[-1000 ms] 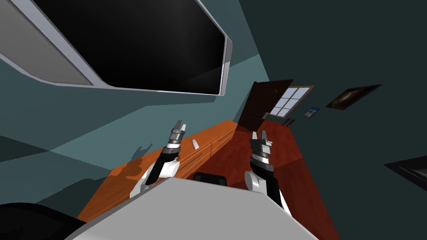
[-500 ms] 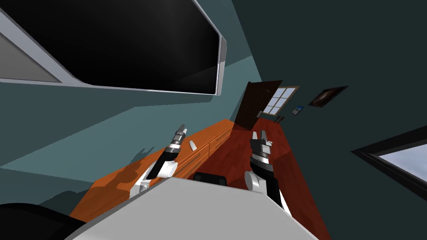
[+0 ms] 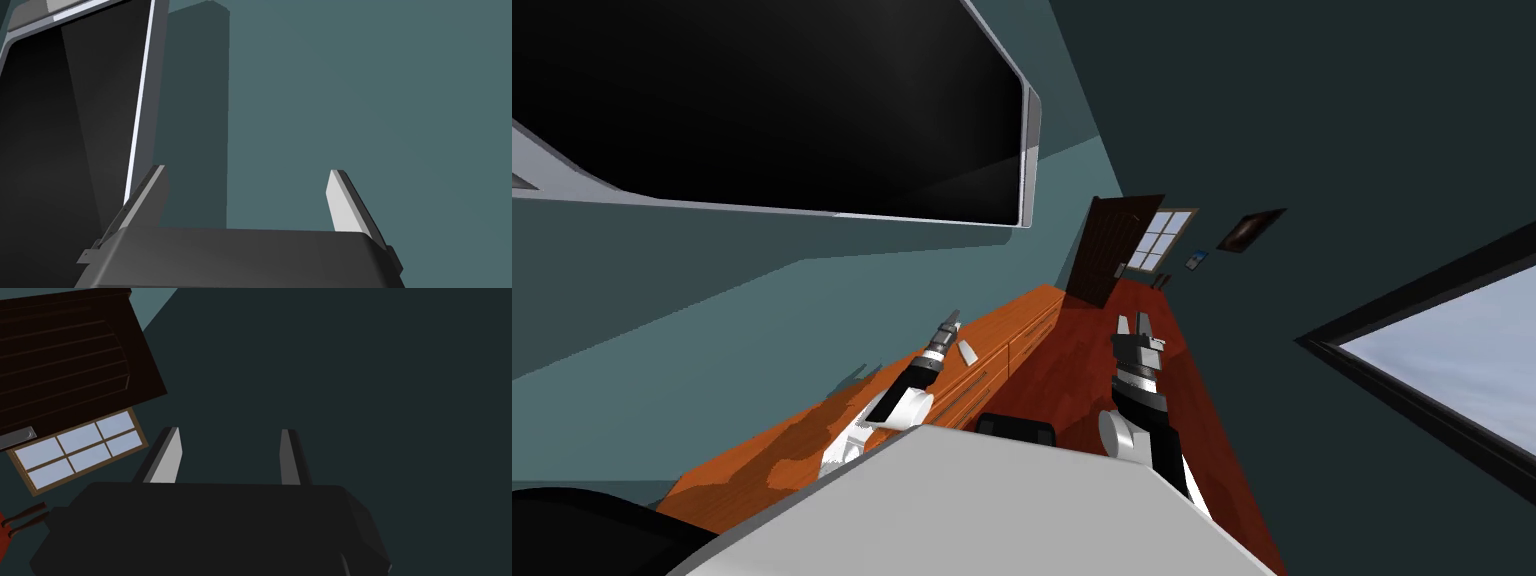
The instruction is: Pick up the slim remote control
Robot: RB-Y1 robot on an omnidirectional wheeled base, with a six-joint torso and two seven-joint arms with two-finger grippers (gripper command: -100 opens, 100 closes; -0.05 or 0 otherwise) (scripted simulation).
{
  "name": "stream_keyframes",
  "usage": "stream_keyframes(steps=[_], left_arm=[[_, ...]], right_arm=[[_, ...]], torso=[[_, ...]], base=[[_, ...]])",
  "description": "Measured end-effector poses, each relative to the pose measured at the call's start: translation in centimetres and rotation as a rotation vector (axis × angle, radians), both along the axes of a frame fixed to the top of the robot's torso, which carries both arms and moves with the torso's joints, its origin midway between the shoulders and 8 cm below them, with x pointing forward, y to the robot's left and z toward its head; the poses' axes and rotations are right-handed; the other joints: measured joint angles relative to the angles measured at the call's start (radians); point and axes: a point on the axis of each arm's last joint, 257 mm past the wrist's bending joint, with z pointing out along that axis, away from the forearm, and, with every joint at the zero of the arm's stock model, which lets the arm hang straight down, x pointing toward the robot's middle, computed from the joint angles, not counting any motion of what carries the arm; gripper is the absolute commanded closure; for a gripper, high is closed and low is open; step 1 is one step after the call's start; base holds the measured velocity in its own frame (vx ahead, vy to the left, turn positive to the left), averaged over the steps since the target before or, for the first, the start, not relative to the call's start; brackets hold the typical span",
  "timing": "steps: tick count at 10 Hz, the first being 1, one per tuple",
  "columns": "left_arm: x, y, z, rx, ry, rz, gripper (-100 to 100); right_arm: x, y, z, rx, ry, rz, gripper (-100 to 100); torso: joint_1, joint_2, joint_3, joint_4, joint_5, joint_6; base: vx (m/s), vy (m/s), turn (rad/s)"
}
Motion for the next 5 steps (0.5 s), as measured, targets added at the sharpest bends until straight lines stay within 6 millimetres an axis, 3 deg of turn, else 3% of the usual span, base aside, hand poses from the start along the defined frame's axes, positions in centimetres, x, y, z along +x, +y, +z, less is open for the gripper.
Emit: stream_keyframes(steps=[1, 3, 5], left_arm=[[-0.1, 0.4, -2.4, 0.001, 0.058, 0.005, -100], [0.1, 1.8, -4.6, 0.006, 0.136, 0.012, -100], [0.2, 3.0, -7.6, 0.008, 0.220, 0.020, -100]], right_arm=[[0.0, 0.0, 0.0, 0.000, 0.000, 0.000, 0], [0.0, 0.0, 0.0, 0.000, 0.000, 0.000, 0], [0.0, 0.0, 0.0, 0.000, 0.000, 0.000, 0]], torso=[[0.000, 0.000, 0.000, 0.000, 0.000, 0.000], [0.000, 0.000, 0.000, 0.000, 0.000, 0.000], [0.000, -0.001, 0.000, 0.000, 0.000, 0.001]], base=[[0.005, 0.001, -0.074], [0.008, 0.000, -0.115], [0.013, 0.002, -0.239]])
